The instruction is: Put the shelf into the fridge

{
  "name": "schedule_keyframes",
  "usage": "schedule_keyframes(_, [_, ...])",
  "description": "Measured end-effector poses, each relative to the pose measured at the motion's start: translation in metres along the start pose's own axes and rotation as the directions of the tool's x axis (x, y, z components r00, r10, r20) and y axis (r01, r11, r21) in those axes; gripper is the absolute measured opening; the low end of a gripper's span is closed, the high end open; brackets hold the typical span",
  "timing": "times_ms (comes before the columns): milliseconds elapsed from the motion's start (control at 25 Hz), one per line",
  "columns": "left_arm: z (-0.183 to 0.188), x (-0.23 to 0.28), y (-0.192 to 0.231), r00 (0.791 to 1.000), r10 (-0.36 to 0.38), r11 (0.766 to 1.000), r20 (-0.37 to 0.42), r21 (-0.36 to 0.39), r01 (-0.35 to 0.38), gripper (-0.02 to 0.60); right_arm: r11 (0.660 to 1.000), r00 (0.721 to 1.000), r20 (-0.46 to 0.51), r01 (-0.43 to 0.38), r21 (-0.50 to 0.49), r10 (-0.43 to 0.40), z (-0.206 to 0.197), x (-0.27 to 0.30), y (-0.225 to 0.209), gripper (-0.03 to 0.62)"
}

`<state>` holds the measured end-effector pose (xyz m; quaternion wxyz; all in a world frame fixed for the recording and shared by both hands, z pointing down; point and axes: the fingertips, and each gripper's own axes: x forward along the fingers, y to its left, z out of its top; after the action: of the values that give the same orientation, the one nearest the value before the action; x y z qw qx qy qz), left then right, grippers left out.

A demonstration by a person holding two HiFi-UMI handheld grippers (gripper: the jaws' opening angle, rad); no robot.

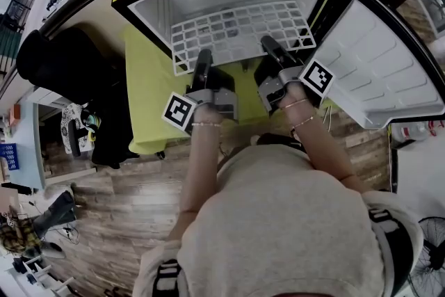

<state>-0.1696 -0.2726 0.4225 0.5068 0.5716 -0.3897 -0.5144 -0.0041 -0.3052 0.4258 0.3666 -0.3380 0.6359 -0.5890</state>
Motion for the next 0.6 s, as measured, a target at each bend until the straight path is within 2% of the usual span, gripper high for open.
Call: schedule_keyframes(600, [0.005, 0.012, 0.003, 1.000, -0.011, 1.000, 0.007, 0.004, 0.011, 0.031, 1.000, 1.000, 0.008, 0.000, -0.003, 0.000, 0.005, 0.012, -0.002, 0.025])
